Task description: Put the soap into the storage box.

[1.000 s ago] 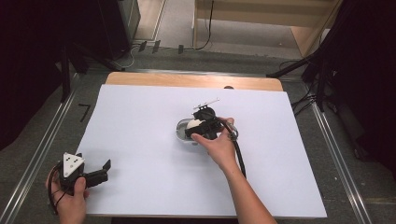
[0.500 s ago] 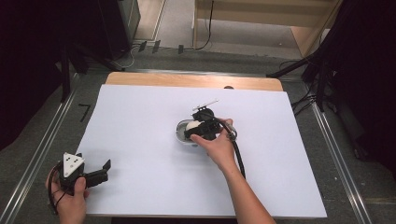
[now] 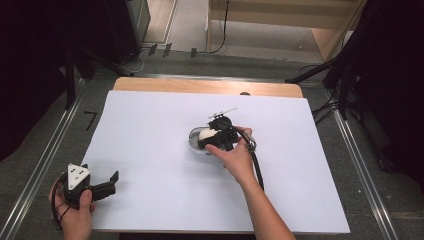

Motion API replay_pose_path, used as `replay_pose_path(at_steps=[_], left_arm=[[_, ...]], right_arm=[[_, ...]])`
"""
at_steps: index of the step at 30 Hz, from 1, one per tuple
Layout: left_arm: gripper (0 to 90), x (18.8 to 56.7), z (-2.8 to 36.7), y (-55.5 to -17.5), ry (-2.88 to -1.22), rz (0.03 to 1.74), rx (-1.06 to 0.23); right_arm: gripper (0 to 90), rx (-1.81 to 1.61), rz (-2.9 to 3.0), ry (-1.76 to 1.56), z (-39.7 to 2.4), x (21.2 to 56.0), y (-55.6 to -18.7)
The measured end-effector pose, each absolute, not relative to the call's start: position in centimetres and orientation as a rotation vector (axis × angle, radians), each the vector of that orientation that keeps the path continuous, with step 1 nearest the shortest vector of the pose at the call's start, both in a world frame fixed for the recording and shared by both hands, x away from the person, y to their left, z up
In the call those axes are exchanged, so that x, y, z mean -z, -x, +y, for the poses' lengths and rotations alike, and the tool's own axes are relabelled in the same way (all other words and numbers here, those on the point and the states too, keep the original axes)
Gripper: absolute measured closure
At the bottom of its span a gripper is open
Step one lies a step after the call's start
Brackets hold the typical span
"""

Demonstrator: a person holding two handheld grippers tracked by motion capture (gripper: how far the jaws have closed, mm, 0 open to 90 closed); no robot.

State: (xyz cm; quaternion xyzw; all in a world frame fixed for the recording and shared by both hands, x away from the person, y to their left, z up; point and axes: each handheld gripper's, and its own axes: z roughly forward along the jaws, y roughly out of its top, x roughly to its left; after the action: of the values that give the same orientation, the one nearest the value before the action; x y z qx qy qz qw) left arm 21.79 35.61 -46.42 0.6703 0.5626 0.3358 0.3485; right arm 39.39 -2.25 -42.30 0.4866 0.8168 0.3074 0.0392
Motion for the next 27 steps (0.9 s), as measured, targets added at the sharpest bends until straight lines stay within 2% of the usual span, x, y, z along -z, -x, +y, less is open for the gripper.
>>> replay_pose_path(at_steps=[27], left_arm=[[0.0, 46.4, 35.6, -21.8, -1.743, 1.458, -0.874]], right_arm=[[19.2, -1.036, 2.425, -1.494, -5.6, 41.0, -37.9]])
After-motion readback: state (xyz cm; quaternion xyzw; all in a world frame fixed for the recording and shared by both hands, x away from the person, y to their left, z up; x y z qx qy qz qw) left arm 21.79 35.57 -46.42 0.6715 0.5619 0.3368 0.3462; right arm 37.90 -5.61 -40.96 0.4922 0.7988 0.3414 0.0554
